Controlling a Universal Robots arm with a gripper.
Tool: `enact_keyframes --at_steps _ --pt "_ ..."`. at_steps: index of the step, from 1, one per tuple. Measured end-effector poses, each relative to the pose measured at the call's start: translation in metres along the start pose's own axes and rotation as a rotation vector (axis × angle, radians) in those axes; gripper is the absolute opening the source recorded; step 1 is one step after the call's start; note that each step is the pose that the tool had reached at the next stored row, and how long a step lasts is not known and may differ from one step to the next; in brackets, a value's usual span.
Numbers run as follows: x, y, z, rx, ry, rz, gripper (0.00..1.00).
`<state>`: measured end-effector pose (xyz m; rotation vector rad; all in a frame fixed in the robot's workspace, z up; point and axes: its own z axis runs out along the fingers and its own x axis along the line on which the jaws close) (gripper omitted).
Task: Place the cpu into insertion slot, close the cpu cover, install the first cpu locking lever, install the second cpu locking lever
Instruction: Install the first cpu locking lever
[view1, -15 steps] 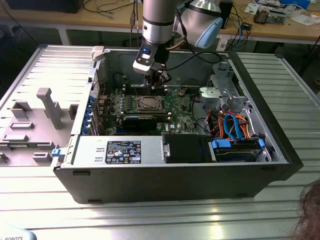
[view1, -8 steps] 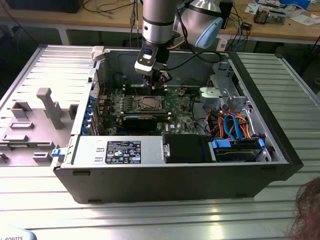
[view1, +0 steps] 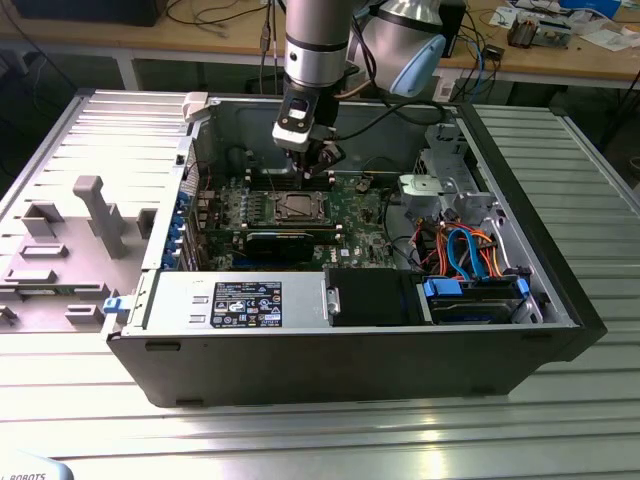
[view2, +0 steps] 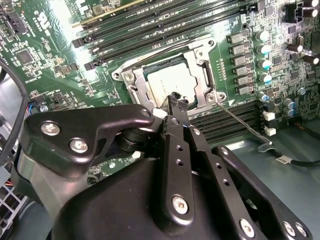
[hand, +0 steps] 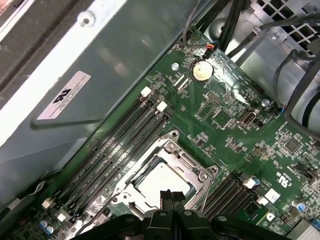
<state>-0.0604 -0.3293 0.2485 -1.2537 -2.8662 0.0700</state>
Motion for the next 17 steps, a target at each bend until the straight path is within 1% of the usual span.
enact_keyframes --at_steps 6,17 --pt "0.0000 0.0000 0.0000 -0.0004 -0.0021 -0.045 0.11" --pt "0.0000 0.0000 0.0000 -0.0006 -0.0044 -0.096 0.11"
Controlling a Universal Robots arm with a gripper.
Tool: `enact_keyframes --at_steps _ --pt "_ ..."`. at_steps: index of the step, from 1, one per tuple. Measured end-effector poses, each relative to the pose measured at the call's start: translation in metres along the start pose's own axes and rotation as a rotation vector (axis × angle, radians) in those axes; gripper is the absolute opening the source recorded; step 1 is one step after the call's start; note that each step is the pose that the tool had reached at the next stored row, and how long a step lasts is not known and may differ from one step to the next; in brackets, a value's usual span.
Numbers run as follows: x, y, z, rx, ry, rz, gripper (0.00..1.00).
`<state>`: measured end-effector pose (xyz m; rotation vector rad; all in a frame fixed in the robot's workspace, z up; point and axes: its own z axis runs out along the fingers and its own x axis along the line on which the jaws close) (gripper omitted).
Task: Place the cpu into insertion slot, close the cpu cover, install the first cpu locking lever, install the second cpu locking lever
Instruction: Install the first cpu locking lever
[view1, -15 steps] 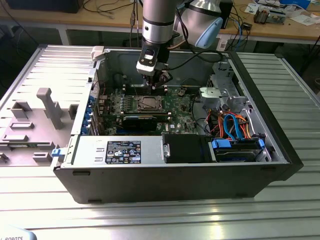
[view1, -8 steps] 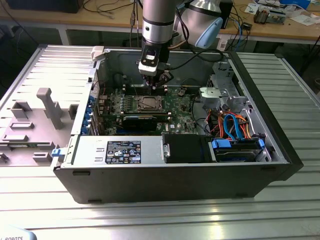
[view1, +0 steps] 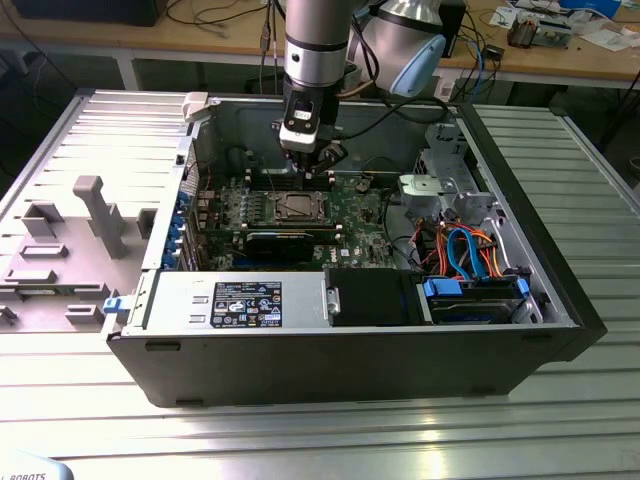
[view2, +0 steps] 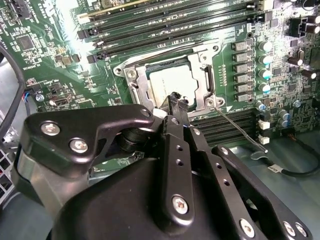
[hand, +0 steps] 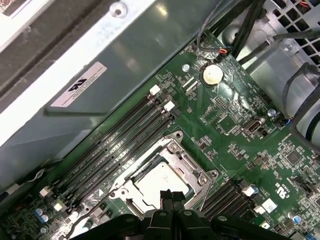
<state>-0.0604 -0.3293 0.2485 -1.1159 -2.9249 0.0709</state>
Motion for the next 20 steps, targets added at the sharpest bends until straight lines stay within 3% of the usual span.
enact_keyframes --at_steps 20 --pt "0.0000 0.0000 0.0000 -0.0009 -0.0055 -0.121 0.11"
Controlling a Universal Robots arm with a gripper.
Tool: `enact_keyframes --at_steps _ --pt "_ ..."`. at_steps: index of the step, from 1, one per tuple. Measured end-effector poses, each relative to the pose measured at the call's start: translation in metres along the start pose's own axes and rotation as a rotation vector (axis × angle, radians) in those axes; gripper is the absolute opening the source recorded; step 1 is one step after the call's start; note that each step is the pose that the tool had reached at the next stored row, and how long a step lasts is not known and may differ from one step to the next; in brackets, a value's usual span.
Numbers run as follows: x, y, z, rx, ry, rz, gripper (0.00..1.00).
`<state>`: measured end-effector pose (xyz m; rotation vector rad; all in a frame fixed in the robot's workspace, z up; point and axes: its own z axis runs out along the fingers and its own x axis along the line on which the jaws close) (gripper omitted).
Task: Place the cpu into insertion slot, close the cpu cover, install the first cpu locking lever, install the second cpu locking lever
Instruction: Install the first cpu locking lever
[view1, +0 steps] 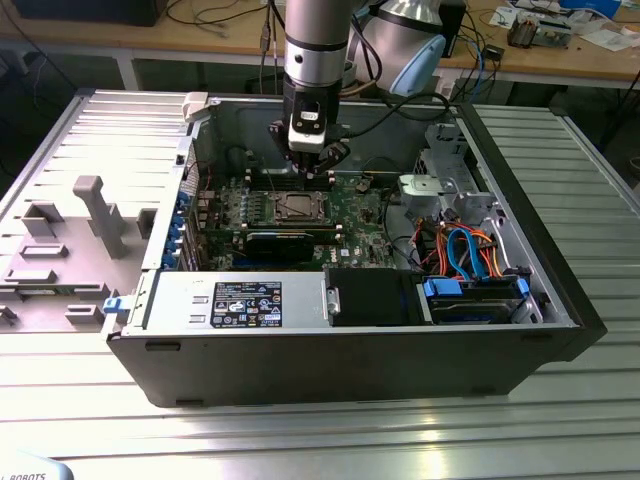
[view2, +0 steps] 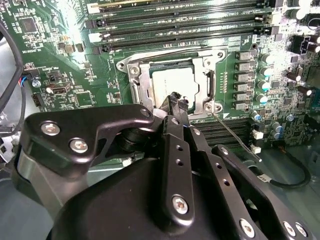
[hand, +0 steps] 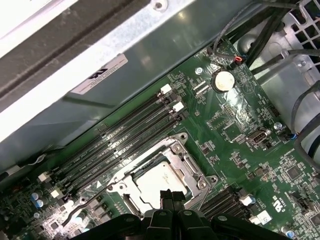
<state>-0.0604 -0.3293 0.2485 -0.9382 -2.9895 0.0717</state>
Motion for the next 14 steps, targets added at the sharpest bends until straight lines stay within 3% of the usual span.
enact_keyframes --at_steps 4,8,14 --pt "0.0000 0.0000 0.0000 -0.0001 -0.0007 -0.015 0.11" --pt "0.0000 0.0000 0.0000 -0.0008 -0.0057 -0.124 0.11" --pt "0.0000 0.0000 0.0000 -0.0010 -0.0068 -0.148 0.11"
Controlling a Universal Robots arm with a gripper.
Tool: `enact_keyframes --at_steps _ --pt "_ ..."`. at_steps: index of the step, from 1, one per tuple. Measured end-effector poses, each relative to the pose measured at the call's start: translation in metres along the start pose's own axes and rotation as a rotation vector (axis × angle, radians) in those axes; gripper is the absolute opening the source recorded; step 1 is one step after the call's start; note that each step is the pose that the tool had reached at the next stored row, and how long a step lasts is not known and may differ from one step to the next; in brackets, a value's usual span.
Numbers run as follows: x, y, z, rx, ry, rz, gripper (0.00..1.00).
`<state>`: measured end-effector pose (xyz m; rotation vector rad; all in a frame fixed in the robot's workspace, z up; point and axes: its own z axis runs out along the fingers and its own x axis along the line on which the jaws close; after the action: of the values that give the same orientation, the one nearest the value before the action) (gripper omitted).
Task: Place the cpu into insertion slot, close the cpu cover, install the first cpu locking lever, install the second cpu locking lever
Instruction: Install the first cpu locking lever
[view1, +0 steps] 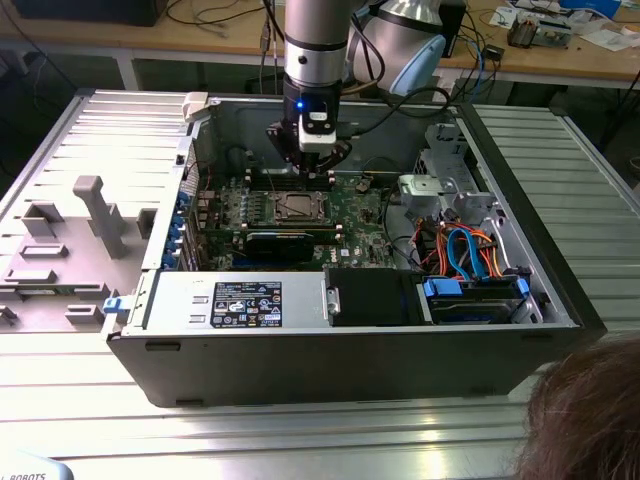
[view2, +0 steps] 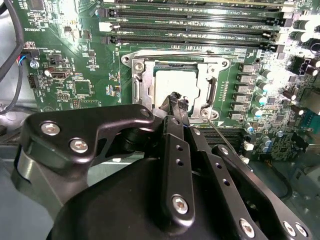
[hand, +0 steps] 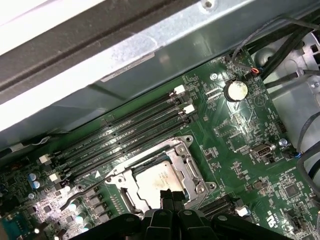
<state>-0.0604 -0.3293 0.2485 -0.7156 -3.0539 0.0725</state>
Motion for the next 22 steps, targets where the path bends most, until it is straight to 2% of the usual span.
enact_keyframes --at_steps 22 --pt "0.0000 0.0000 0.0000 -0.0006 -0.0040 -0.086 0.11"
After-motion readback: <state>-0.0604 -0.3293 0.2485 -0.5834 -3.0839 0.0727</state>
